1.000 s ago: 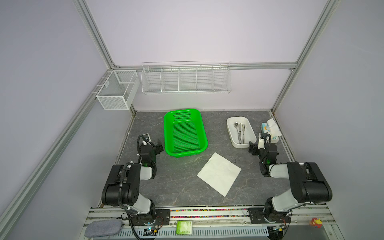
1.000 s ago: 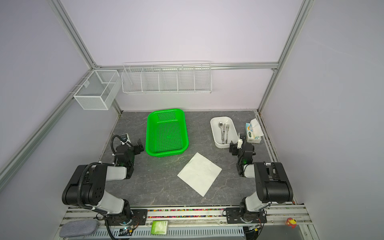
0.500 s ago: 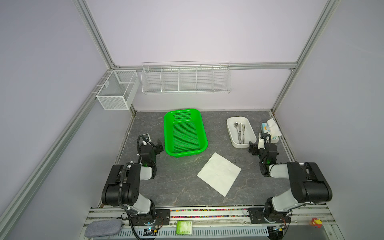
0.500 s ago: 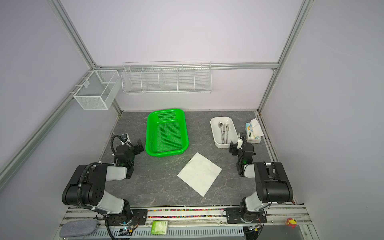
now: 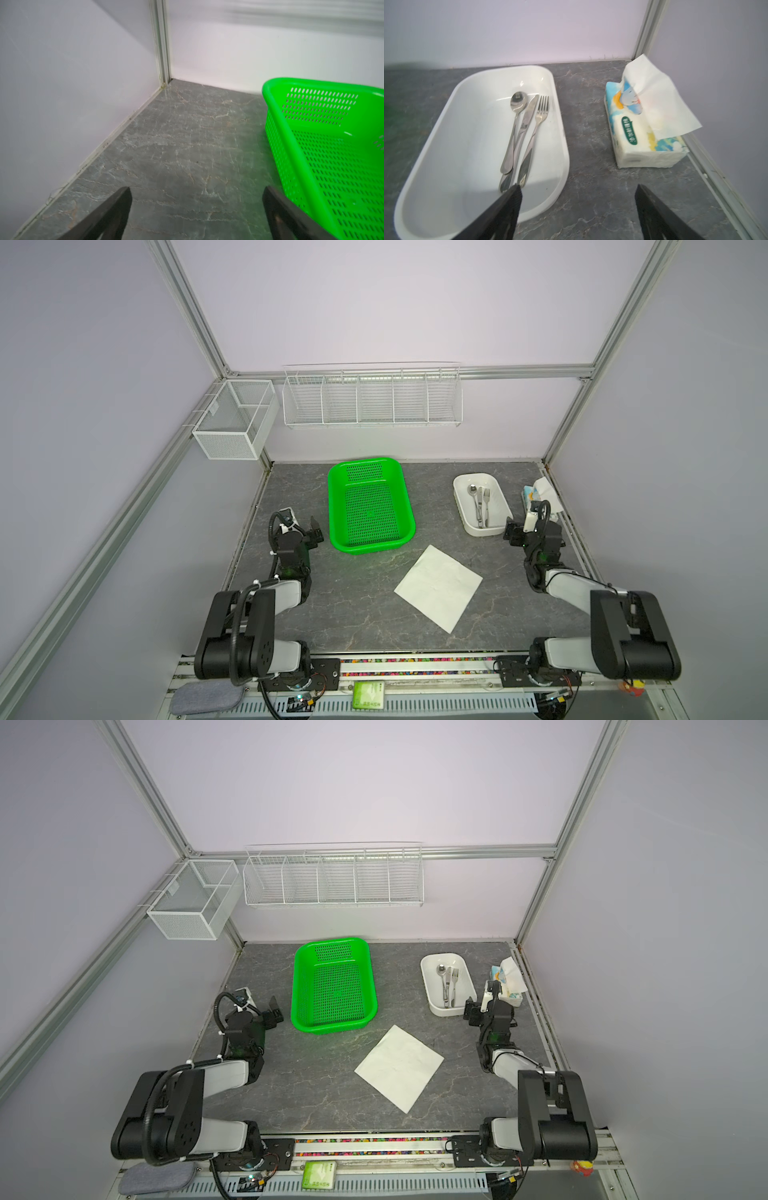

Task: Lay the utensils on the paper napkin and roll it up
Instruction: 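Move the right gripper over the white tray while the left gripper rises, then lower the right gripper into the tray and close on the silver knife handle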

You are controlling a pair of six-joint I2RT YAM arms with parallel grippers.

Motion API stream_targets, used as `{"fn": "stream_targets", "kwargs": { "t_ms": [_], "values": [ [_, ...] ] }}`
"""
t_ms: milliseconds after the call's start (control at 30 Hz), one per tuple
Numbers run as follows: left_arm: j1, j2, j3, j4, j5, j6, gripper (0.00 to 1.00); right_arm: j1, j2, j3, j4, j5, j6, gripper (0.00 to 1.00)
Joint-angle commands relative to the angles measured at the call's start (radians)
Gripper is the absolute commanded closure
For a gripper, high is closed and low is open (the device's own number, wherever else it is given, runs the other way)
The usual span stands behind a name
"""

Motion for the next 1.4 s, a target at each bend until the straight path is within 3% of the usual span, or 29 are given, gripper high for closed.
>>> {"fn": "stream_targets", "kwargs": {
  "t_ms": [0,133,233,300,367,500,600,833,1100,1367],
  "values": [
    [0.005,-0.126,0.076,-0.2,-0.087,-0.091,0.01,-0.025,-0.061,0.153,-0.426,-0.006,0.168,0.11],
    [0.005,-0.247,0.172,-0.479,-0.128,-0.312,0.01,-0.049,-0.01,0.286,-0.612,-0.269,0.218,0.11],
    [0.006,-0.292,0.237,-0.61,0.051,-0.334,0.01,-0.048,0.089,0.422,-0.733,-0.459,0.22,0.01],
    [0.007,-0.313,0.246,-0.622,0.23,-0.36,0.01,-0.037,0.161,0.498,-0.786,-0.544,0.213,0.07],
    [0.005,-0.321,0.245,-0.618,0.375,-0.404,0.01,-0.012,0.224,0.568,-0.843,-0.525,0.202,0.11],
    [0.005,-0.303,0.275,-0.665,0.557,-0.446,0.01,0.051,0.391,0.753,-1.001,-0.413,0.142,0.23],
    [0.003,-0.293,0.303,-0.735,0.623,-0.45,0.01,0.09,0.518,0.89,-1.101,-0.356,0.107,0.33],
    [-0.014,-0.36,0.321,-0.834,0.701,-0.451,0.01,0.14,0.689,1.051,-1.224,-0.303,0.078,0.36],
    [-0.123,-0.409,0.322,-0.931,0.701,-0.411,0.01,0.183,0.627,0.942,-1.291,-0.2,0.024,0.36],
    [-0.221,-0.373,0.326,-0.915,0.687,-0.417,0.01,0.189,0.422,0.704,-1.302,-0.167,0.028,0.35]
  ]
}}
